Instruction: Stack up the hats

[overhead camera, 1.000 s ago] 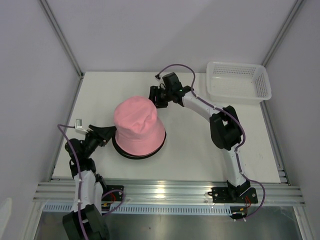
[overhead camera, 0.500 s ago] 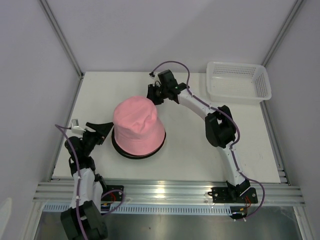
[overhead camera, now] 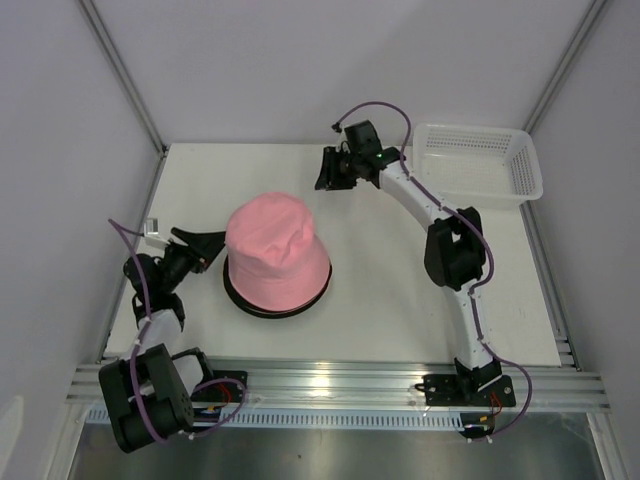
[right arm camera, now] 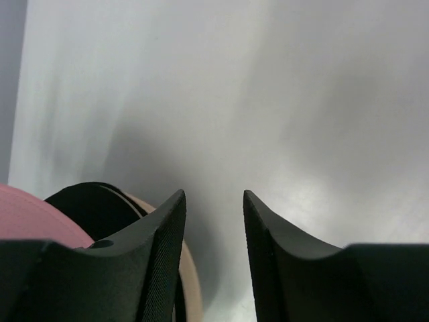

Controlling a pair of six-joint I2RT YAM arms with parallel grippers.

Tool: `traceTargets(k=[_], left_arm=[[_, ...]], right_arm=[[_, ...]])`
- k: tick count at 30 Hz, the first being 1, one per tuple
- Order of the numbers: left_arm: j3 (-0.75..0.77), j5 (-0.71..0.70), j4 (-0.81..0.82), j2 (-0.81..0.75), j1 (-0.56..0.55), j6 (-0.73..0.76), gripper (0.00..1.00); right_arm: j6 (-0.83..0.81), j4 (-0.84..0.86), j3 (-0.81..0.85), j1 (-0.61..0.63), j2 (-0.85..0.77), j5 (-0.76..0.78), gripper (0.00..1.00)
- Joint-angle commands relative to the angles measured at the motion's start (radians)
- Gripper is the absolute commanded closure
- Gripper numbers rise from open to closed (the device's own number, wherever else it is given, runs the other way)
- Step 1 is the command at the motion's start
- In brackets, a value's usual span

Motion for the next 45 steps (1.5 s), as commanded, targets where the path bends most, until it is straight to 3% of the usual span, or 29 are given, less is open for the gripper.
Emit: traceTargets(k=[1,11,15,21,24,25,26,29,34,36,39,45], left_arm=[[0.041,0.05,0.133,0.018,0.006,-0.02,0.29],[0.116,0.07,0.121,0.156,-0.023,-0.014,0.31],[0.129,0.073,0.203,0.221,-0.052,-0.063,0.32],[0.21,0.044,0.167,0.3,-0.158,-0.048,0.38],[0.21,0.034,0.181,0.323,-0.181,-0.049,0.6],[0.212,0.03,0.187,0.327,-0.181,-0.051,0.82],[0.201,0.022,0.182,0.325,-0.181,-0.048,0.98],[0.181,-0.018,0.121,0.302,-0.181,0.018,0.99],[0.11,-0.082,-0.011,0.175,-0.181,0.145,0.99],[0.098,-0.187,-0.159,0.111,-0.181,0.201,0.99],[0.034,-0.339,-0.287,-0.047,-0.181,0.277,0.99],[-0.172,-0.542,-0.342,-0.477,-0.18,0.303,0.99]], right_arm=[[-0.034,-0.043,-0.013,-0.029,-0.135,0.071,0.55],[-0.004,-0.066,-0.195,-0.112,-0.286,0.097,0.49],[0.017,-0.021,-0.304,-0.112,-0.379,0.085,0.48],[0.046,0.022,-0.436,-0.103,-0.47,0.096,0.47],[0.054,0.017,-0.468,-0.1,-0.491,0.105,0.48],[0.058,0.023,-0.479,-0.098,-0.494,0.106,0.48],[0.06,0.028,-0.49,-0.1,-0.502,0.105,0.48],[0.084,0.052,-0.54,-0.088,-0.534,0.1,0.48],[0.144,0.129,-0.691,-0.045,-0.623,0.136,0.46],[0.166,0.16,-0.737,-0.042,-0.645,0.142,0.46],[0.209,0.212,-0.801,-0.042,-0.669,0.136,0.46],[0.221,0.253,-0.791,0.006,-0.666,0.137,0.45]])
